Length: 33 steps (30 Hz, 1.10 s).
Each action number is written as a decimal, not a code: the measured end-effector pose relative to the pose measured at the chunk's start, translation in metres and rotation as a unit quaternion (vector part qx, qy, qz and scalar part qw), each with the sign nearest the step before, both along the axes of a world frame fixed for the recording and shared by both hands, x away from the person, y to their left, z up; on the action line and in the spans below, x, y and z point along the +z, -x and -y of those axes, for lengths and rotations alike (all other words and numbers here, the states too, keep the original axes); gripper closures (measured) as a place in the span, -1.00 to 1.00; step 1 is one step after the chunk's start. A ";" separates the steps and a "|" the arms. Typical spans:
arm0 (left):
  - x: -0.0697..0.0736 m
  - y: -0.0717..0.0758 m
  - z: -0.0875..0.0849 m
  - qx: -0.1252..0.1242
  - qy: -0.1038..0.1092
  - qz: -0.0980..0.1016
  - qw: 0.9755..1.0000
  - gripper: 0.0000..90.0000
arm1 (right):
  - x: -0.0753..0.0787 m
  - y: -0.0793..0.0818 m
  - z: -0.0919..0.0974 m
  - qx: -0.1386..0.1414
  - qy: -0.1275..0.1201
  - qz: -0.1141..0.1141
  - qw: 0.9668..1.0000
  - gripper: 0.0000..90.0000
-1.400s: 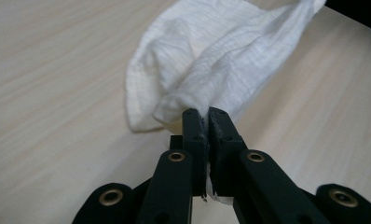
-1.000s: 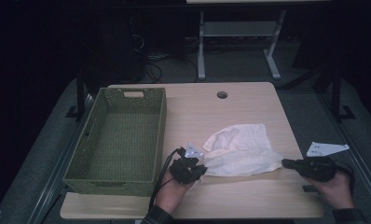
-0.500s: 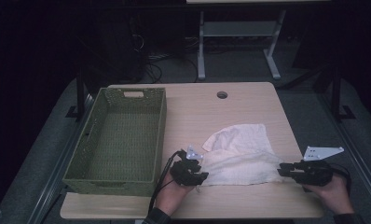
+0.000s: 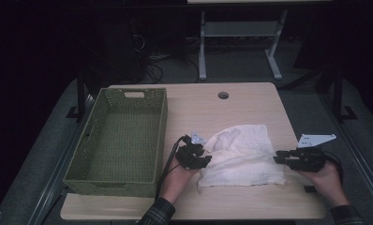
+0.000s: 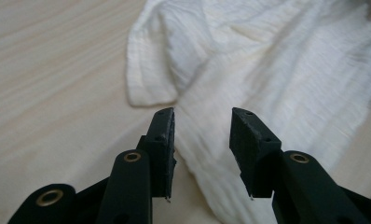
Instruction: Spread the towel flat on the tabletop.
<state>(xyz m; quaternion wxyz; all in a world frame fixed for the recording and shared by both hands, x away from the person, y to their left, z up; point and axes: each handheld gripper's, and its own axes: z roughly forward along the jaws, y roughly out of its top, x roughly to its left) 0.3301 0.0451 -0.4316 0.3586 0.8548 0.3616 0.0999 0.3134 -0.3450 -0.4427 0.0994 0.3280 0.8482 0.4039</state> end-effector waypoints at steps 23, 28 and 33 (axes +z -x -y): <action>-0.028 -0.057 0.015 0.005 -0.045 0.000 0.999 0.64 | 0.003 -0.083 -0.003 -0.043 0.003 0.016 0.999 0.53; -0.028 -0.059 0.020 -0.002 -0.051 -0.006 0.999 0.88 | -0.007 -0.115 -0.007 -0.065 0.006 0.006 0.998 0.54; -0.024 -0.061 0.021 -0.001 -0.046 -0.003 0.999 0.93 | -0.018 -0.137 -0.010 -0.076 0.016 -0.015 0.997 0.54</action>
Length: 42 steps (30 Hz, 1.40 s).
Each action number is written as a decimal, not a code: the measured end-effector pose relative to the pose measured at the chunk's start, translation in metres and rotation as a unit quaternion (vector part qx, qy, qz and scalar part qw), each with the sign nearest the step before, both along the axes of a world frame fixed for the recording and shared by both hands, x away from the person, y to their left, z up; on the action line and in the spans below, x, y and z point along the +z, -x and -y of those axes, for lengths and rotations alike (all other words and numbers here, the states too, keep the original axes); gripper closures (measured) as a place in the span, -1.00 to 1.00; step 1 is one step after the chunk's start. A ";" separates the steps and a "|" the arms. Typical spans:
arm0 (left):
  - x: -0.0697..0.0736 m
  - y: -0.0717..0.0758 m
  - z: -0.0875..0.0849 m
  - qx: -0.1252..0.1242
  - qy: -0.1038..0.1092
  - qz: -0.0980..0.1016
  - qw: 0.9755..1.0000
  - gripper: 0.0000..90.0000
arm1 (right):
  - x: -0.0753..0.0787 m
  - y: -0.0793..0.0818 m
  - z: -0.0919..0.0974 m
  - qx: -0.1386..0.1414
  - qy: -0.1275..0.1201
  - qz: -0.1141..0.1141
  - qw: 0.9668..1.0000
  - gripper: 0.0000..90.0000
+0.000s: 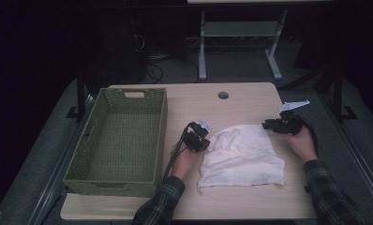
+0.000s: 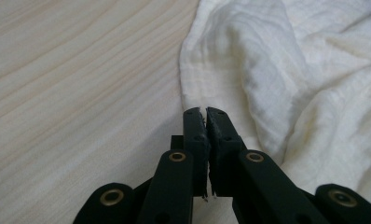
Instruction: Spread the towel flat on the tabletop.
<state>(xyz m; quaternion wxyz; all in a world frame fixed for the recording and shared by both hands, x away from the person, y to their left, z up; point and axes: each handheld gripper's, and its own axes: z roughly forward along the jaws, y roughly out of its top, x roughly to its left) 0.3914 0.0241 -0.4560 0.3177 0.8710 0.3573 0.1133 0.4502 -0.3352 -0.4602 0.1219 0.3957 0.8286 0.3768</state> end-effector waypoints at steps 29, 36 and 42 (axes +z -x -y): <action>0.049 -0.049 -0.014 0.062 0.050 0.041 0.996 0.94 | 0.034 -0.028 0.013 -0.019 -0.004 0.024 1.000 0.95; 0.050 -0.077 -0.016 0.081 0.032 0.048 0.995 0.94 | 0.036 -0.036 0.017 -0.029 -0.017 0.025 0.999 0.95; 0.042 -0.096 -0.018 0.095 0.028 0.045 0.994 0.94 | 0.027 -0.046 0.017 -0.037 -0.017 0.012 0.999 0.95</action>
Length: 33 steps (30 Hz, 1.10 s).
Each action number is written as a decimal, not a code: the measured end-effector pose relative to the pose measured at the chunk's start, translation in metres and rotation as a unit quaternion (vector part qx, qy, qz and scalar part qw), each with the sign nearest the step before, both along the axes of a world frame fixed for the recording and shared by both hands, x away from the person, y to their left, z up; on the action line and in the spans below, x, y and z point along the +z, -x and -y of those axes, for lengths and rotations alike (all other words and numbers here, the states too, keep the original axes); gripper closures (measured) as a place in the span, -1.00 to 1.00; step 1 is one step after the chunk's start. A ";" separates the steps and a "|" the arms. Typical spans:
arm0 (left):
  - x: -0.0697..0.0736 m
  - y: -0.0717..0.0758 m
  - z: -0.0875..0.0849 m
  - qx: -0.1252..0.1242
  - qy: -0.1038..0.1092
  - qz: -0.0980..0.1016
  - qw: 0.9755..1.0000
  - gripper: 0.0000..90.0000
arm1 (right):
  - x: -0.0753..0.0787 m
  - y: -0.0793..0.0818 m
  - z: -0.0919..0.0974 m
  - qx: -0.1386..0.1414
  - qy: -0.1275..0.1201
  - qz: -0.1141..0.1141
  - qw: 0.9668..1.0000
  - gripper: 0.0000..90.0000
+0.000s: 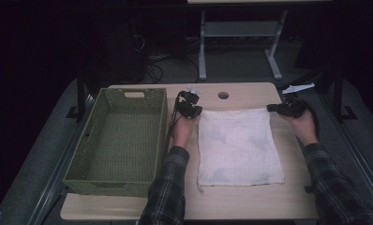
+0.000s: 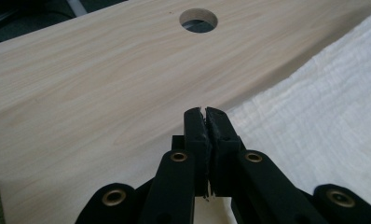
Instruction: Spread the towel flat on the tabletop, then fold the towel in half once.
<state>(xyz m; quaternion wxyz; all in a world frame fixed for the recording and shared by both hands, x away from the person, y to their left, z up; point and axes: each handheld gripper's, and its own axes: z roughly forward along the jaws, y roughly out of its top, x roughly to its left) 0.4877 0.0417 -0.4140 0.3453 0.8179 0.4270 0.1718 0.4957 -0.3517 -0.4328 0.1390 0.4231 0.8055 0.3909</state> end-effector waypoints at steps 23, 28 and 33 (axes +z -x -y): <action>-0.046 -0.028 0.001 0.013 -0.036 -0.049 0.998 0.46 | -0.039 -0.020 -0.005 -0.022 0.024 -0.051 0.998 0.68; -0.048 -0.027 0.000 0.007 -0.018 -0.055 0.998 0.80 | -0.039 -0.019 -0.006 -0.015 0.019 -0.057 0.998 0.89; -0.045 -0.025 0.002 0.007 -0.022 -0.048 0.999 0.95 | -0.037 -0.018 -0.003 -0.014 0.004 -0.061 0.998 0.94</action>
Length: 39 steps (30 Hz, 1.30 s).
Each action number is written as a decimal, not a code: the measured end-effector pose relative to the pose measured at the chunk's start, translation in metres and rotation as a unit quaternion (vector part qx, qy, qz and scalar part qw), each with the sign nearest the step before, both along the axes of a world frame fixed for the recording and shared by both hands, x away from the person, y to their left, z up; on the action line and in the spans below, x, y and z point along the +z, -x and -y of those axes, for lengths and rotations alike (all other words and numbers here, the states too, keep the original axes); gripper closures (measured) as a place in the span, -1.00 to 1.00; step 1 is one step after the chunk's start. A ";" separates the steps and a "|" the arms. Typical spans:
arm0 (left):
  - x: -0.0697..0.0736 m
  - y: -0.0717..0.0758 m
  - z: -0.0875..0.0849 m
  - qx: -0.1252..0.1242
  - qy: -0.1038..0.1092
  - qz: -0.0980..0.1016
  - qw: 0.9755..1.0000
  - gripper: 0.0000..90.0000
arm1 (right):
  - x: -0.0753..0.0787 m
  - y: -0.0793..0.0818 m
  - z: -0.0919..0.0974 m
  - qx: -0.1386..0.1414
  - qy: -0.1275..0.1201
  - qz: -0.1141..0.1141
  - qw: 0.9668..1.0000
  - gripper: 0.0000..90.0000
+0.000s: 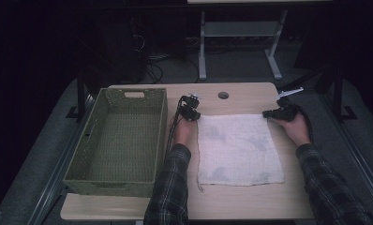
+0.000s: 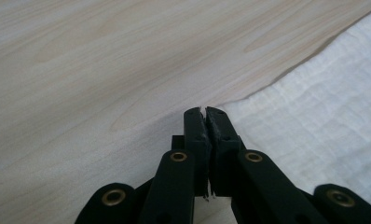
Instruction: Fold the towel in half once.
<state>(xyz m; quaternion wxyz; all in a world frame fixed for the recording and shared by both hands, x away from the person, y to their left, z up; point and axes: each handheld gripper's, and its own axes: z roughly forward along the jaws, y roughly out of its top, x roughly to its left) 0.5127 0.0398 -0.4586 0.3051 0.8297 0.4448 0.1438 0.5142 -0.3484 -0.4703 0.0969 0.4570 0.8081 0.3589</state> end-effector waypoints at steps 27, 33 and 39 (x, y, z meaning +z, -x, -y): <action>0.044 0.060 -0.017 0.010 0.032 0.050 0.998 0.95 | 0.040 0.052 0.006 0.015 -0.037 0.061 0.997 0.94; 0.047 0.078 -0.016 0.001 0.028 0.056 0.998 0.95 | 0.039 0.070 0.006 0.018 -0.035 0.068 0.997 0.94; 0.047 0.096 -0.016 -0.001 0.030 0.062 0.998 0.95 | 0.035 0.088 0.007 0.026 -0.030 0.073 0.997 0.94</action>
